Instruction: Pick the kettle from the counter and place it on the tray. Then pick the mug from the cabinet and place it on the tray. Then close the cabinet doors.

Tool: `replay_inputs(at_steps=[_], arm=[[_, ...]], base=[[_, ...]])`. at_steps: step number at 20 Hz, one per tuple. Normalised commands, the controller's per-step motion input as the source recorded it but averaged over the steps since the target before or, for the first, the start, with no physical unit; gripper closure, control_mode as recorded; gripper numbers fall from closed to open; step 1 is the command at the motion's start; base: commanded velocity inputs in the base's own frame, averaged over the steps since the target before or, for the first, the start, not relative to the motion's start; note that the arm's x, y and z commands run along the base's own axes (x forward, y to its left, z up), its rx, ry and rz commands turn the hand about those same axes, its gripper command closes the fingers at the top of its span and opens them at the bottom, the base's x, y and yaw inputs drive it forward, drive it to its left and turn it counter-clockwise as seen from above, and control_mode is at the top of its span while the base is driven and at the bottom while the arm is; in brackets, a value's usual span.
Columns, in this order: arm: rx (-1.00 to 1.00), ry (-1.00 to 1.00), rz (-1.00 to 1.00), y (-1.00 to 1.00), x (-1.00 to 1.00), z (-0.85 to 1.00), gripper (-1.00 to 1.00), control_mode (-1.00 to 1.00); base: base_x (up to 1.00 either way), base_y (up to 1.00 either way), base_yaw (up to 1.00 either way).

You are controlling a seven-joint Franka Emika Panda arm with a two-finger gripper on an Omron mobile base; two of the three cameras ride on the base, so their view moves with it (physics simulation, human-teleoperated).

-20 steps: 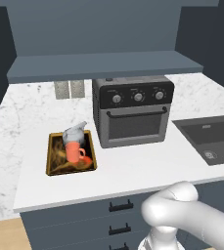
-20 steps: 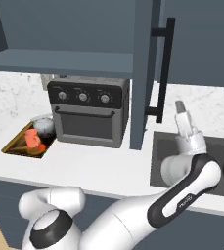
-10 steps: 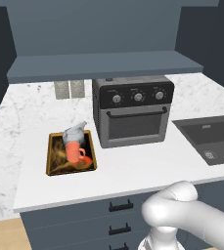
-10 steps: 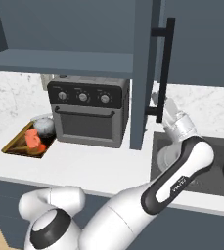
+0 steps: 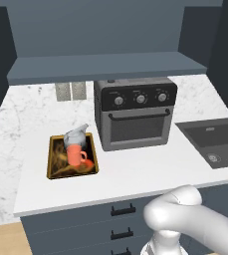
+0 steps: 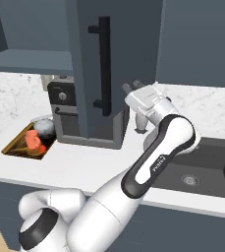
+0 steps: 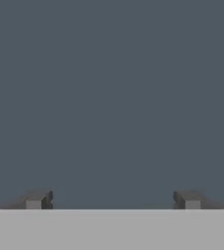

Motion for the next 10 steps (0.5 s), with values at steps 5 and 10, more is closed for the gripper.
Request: replay_inputs(at_steps=[5,10], arm=[[-0.16,0.0,-0.15,0.91,0.0,0.18,-1.0,-1.0],[-0.15,0.0,-0.24,0.94,0.09,0.14,-1.0,-1.0]], base=[[0.0,0.0,0.0],[0.0,0.0,0.0]])
